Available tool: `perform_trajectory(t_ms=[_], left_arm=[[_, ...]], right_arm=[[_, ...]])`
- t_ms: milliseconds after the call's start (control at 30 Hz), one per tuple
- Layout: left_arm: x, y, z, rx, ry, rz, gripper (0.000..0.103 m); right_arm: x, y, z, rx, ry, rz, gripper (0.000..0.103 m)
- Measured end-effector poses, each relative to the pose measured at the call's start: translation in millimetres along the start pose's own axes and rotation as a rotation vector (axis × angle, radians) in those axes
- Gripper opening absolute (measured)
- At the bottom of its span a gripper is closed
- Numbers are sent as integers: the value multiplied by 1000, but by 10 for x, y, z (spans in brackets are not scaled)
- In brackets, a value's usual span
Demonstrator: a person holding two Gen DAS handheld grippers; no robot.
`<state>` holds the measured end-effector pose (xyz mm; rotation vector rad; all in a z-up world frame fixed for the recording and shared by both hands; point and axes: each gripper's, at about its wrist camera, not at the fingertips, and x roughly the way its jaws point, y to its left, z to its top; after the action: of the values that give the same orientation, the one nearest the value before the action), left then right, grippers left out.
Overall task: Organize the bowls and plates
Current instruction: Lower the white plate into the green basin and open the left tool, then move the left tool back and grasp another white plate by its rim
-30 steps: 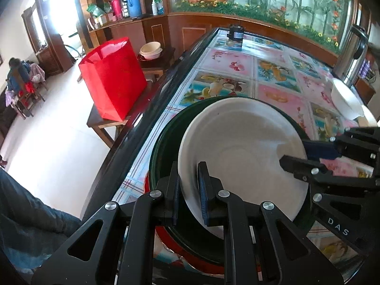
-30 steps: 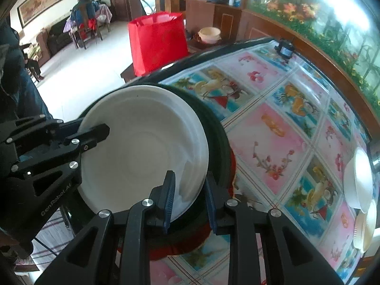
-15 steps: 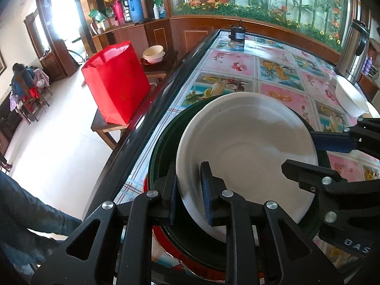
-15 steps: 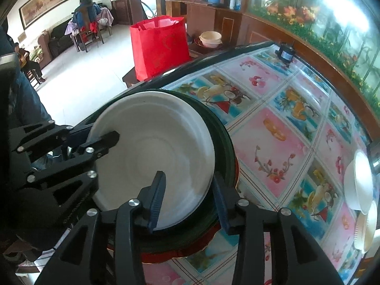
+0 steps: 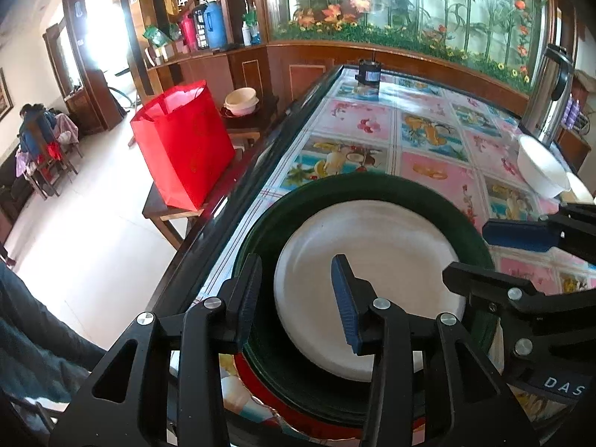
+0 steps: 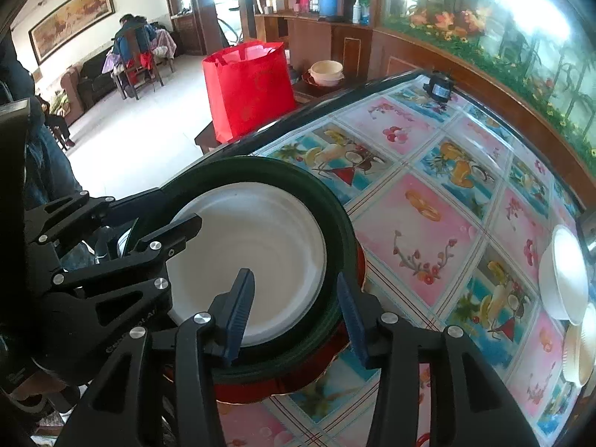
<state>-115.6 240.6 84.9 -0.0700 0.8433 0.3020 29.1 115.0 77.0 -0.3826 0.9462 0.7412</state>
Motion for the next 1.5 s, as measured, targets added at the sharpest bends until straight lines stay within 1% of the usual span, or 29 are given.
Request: perform_trajectory(t_ms=[33,100,167,233,367,533,633,1133,1500], left_arm=[[-17,-12,8,-6,-8,4,41],[-51,-42,17,-7,-25,15,55],[-98,-93,29,-12,-52,15,58],[-122,-144,39,-12,-60,2,58],[-160,-300,57,-10,-69,-31,58],[-179,-536,75,3,-74,-75,58],[-192,-688,87,11,-75,-101,58],[-209,-1336,166,83,-76,-187,58],[-67,-1955,315,151,-48,-250,58]], right_arm=[[-40,-18,-18,8,-13,3,50],[-114,-59,-43,26,-39,4,53],[-185,-103,-70,43,-65,-1,58],[-251,-164,-103,62,-88,-14,62],[-374,-327,-211,113,-116,-28,63],[-485,-553,-381,167,-128,-59,68],[-521,-705,-473,201,-123,-79,68],[-716,-1314,-864,334,-118,-153,70],[-852,-1879,-1090,427,-116,-203,71]])
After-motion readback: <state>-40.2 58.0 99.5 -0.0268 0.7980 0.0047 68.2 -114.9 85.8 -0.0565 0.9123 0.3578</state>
